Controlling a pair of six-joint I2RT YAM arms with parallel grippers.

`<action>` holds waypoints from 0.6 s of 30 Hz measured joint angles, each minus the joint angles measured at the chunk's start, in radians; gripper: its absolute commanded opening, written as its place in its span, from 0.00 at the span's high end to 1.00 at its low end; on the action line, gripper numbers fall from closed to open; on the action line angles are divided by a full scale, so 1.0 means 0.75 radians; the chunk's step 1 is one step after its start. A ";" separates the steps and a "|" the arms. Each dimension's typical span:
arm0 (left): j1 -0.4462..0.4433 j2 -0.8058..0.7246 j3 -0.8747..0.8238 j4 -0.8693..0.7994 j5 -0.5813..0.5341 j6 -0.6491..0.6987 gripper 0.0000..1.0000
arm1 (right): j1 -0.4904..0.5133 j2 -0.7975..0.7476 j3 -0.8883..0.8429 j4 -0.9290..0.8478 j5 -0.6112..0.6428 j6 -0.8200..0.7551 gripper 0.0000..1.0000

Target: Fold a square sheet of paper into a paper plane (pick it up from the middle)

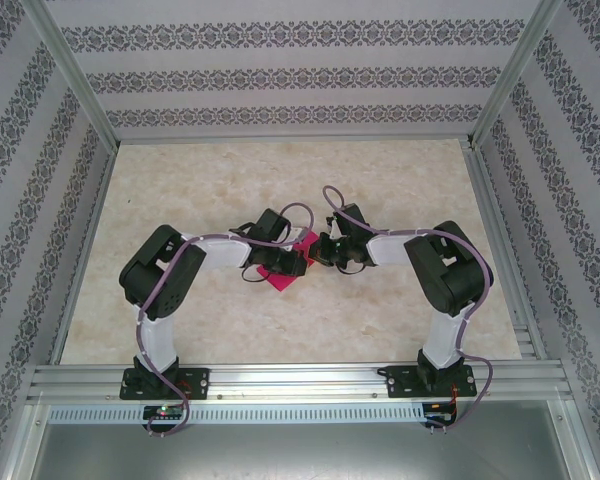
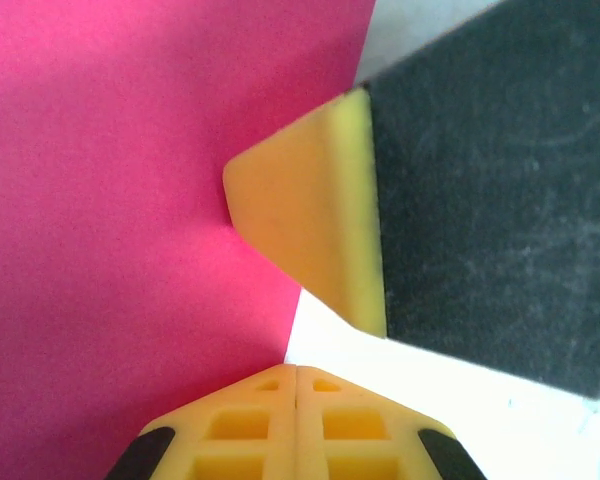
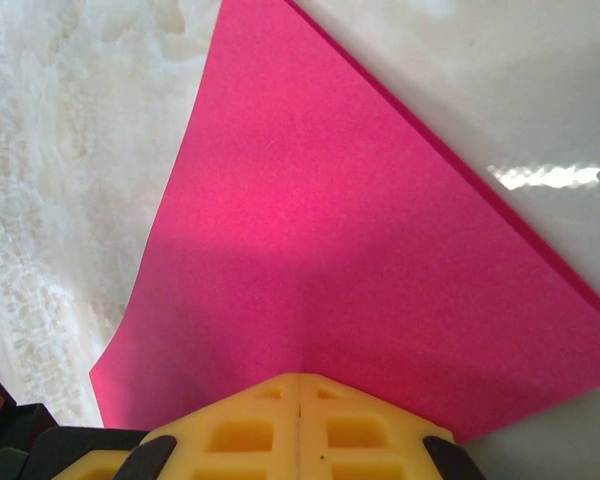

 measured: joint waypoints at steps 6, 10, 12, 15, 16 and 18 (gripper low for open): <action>0.002 -0.069 -0.113 0.064 -0.001 0.028 1.00 | -0.006 0.017 0.028 -0.030 -0.017 -0.004 0.97; 0.003 -0.120 -0.187 0.087 -0.006 0.042 1.00 | -0.006 0.028 0.044 -0.046 -0.030 -0.004 0.97; 0.003 -0.141 -0.219 0.099 -0.006 0.044 1.00 | -0.009 0.030 0.050 -0.056 -0.032 -0.005 0.97; 0.003 -0.177 -0.262 0.106 -0.010 0.046 1.00 | -0.011 0.032 0.053 -0.065 -0.036 -0.009 0.97; 0.003 -0.195 -0.282 0.105 -0.015 0.046 1.00 | -0.012 0.032 0.057 -0.069 -0.039 -0.010 0.97; 0.003 -0.229 -0.318 0.102 -0.025 0.047 1.00 | -0.012 0.033 0.059 -0.074 -0.040 -0.015 0.97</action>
